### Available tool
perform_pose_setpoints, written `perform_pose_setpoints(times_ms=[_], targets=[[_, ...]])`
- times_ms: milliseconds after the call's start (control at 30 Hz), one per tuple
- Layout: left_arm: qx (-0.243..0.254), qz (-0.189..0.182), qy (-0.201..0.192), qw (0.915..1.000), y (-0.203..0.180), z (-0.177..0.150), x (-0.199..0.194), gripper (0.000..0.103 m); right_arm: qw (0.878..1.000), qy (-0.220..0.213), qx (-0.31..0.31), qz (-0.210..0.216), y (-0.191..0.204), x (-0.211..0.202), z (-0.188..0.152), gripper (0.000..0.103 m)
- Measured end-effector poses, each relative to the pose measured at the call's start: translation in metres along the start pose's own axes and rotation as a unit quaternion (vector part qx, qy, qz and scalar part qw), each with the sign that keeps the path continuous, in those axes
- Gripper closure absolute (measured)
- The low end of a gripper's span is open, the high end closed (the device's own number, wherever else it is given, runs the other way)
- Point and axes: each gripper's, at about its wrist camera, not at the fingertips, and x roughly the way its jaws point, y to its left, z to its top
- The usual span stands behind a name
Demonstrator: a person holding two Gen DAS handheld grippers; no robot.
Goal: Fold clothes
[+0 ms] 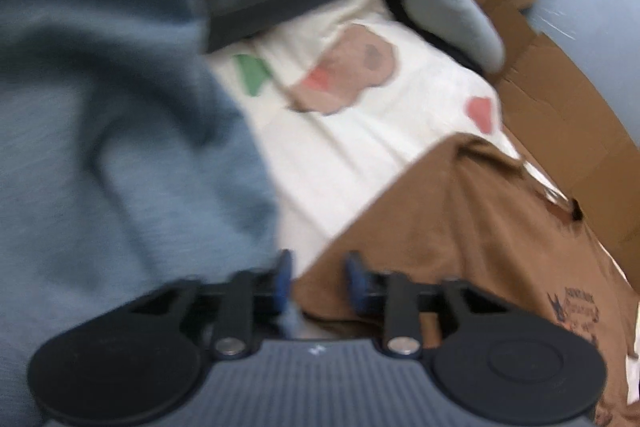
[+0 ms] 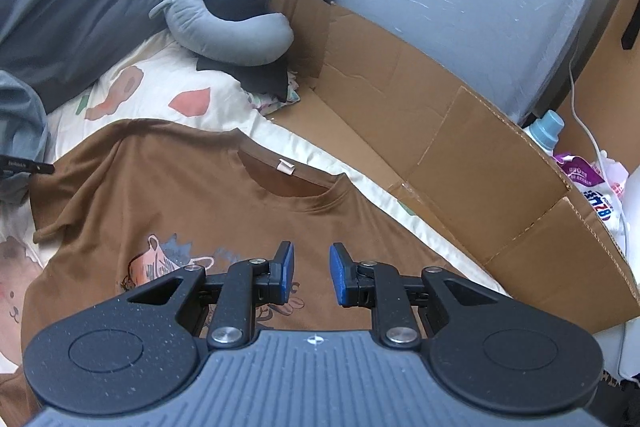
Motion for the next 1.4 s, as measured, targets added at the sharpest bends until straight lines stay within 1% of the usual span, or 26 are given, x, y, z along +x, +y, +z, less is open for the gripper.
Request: perform_pose_setpoints(times_ms=[100, 200, 267, 300, 367, 433, 500, 533, 667, 800, 867, 900, 933, 1033, 1167, 1200, 1233, 1300, 1400], targets=[[0.01, 0.003, 0.01, 0.9999, 0.002, 0.0, 0.001, 0.095, 1.0, 0.002, -0.005, 0.002, 0.002, 0.002, -0.003, 0.077], [0.037, 0.017, 0.02, 0.999, -0.006, 0.0, 0.003, 0.094, 1.0, 0.004, -0.011, 0.006, 0.004, 0.004, -0.005, 0.077], [0.038, 0.02, 0.023, 0.9988, -0.01, 0.0, 0.005, 0.092, 1.0, 0.005, -0.014, 0.008, 0.005, 0.006, -0.007, 0.077], [0.039, 0.021, 0.024, 0.9987, -0.011, 0.0, 0.005, 0.09, 1.0, 0.005, -0.015, 0.009, 0.005, 0.007, -0.007, 0.077], [0.041, 0.023, 0.027, 0.9985, -0.014, 0.0, 0.006, 0.081, 1.0, 0.004, -0.017, 0.012, 0.006, 0.008, -0.009, 0.077], [0.042, 0.025, 0.03, 0.9983, -0.017, -0.001, 0.007, 0.067, 1.0, 0.004, -0.019, 0.015, 0.007, 0.01, -0.011, 0.077], [0.044, 0.027, 0.033, 0.9981, -0.02, -0.001, 0.008, 0.061, 1.0, 0.004, -0.022, 0.017, 0.008, 0.011, -0.012, 0.077], [0.045, 0.028, 0.035, 0.998, -0.022, -0.001, 0.009, 0.061, 1.0, 0.005, -0.023, 0.018, 0.008, 0.012, -0.013, 0.077], [0.048, 0.033, 0.041, 0.9975, -0.028, -0.001, 0.011, 0.06, 0.999, 0.007, -0.024, 0.022, 0.008, 0.014, -0.016, 0.077], [0.013, 0.01, 0.039, 0.9991, -0.02, 0.001, 0.007, 0.061, 0.999, 0.006, -0.027, 0.026, 0.008, 0.016, -0.017, 0.077], [-0.002, 0.004, 0.035, 0.9994, -0.013, 0.001, 0.006, 0.07, 0.999, 0.007, -0.028, 0.027, 0.008, 0.016, -0.018, 0.077], [0.001, 0.007, 0.034, 0.9994, -0.011, 0.001, 0.006, 0.083, 0.999, 0.007, -0.028, 0.028, 0.008, 0.016, -0.019, 0.077], [0.003, 0.009, 0.034, 0.9994, -0.009, 0.0, 0.006, 0.09, 0.999, 0.008, -0.028, 0.028, 0.008, 0.017, -0.019, 0.077], [0.014, 0.015, 0.035, 0.9992, -0.005, 0.0, 0.007, 0.092, 0.999, 0.01, -0.03, 0.031, 0.009, 0.017, -0.021, 0.077], [0.044, 0.011, 0.044, 0.998, -0.012, -0.001, 0.007, 0.085, 0.999, 0.011, -0.035, 0.033, 0.01, 0.018, -0.023, 0.077], [0.052, 0.013, 0.046, 0.9975, -0.015, -0.002, 0.008, 0.081, 0.999, 0.01, -0.036, 0.033, 0.01, 0.018, -0.023, 0.077], [0.058, 0.011, 0.047, 0.9972, -0.017, -0.002, 0.008, 0.073, 0.999, 0.011, -0.036, 0.034, 0.01, 0.018, -0.023, 0.077], [0.068, 0.003, 0.048, 0.9965, -0.021, -0.003, 0.008, 0.065, 0.999, 0.011, -0.038, 0.034, 0.011, 0.019, -0.024, 0.077], [0.087, 0.012, 0.046, 0.9951, -0.026, -0.007, 0.01, 0.065, 0.998, 0.009, -0.044, 0.036, 0.013, 0.019, -0.024, 0.077]])
